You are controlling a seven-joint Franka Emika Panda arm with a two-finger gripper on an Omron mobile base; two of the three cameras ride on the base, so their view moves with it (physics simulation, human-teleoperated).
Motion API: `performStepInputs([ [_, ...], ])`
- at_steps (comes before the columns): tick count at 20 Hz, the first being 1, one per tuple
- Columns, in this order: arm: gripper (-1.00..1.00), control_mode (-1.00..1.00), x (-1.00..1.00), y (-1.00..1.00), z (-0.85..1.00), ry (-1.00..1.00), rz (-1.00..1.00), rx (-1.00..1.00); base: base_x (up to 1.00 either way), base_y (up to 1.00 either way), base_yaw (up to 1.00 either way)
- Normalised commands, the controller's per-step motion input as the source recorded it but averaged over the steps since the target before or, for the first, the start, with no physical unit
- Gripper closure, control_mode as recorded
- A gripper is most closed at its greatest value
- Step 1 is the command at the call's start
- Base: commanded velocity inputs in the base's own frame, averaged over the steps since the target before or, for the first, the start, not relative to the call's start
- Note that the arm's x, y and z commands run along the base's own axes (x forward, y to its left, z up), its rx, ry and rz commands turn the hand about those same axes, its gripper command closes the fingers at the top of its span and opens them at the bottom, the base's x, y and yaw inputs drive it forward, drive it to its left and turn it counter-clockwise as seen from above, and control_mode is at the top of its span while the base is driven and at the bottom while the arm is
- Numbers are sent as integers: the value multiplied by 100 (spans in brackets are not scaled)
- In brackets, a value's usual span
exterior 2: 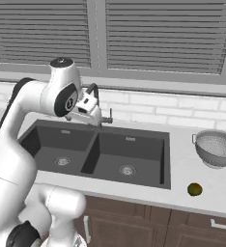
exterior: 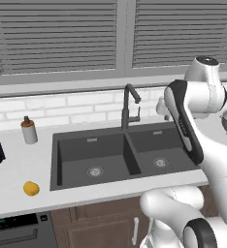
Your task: Put the colander in the sink, put the mango, mango in the colander, and turn on the sink faucet and pour water over the colander.
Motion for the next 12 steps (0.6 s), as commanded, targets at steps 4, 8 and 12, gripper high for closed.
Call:
performStepInputs([
  [4,-100,-100,-50,-71,0,-2,-42,13,0,0,0],
  [8,-100,-100,-34,-79,0,-5,-37,12,0,0,0],
  [12,-100,-100,-25,-81,0,-10,-36,12,0,0,0],
])
